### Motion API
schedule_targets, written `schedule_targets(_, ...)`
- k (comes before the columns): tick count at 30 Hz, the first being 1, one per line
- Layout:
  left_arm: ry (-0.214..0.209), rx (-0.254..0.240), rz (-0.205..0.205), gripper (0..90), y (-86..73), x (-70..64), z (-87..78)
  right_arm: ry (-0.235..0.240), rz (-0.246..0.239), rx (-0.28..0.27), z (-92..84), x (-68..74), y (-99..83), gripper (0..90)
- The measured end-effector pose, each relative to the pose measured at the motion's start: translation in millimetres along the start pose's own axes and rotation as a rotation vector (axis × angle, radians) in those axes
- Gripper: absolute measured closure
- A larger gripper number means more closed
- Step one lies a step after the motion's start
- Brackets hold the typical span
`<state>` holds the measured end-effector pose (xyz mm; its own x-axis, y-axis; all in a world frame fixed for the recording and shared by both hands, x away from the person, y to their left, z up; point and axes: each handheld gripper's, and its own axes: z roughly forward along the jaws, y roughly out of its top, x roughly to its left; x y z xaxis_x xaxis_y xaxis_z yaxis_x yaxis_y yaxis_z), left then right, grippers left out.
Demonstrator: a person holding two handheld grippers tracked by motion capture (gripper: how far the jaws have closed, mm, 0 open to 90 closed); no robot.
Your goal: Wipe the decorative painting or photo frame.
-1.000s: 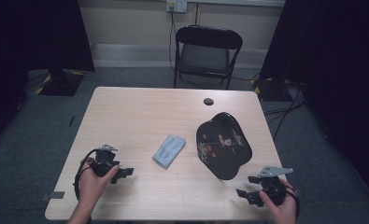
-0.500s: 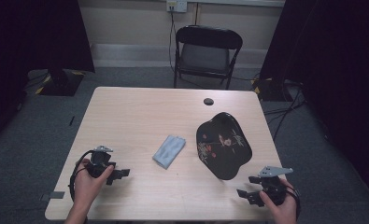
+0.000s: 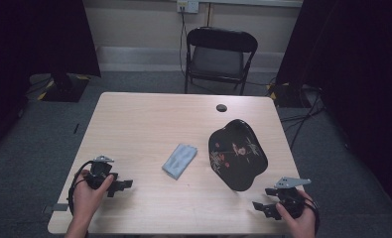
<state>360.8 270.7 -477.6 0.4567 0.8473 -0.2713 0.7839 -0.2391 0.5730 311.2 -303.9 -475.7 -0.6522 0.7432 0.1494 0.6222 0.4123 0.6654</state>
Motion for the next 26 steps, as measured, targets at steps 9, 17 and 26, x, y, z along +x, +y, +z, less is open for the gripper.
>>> schedule_targets(9, 0.007, -0.001, 0.003, 23.8, -1.4, 2.3, -1.8, -0.011, 0.006, 0.008, -0.2, -3.1, -2.6, 21.2)
schedule_targets(17, 0.009, 0.0, 0.006, 23.7, -2.9, 3.6, -3.1, -0.015, -0.002, 0.011, 0.0, -1.3, -2.7, 21.1)
schedule_targets(26, 0.012, -0.007, 0.026, 22.8, -3.7, 3.2, -2.2, -0.017, -0.009, 0.017, 0.7, -0.5, -3.5, 21.0)
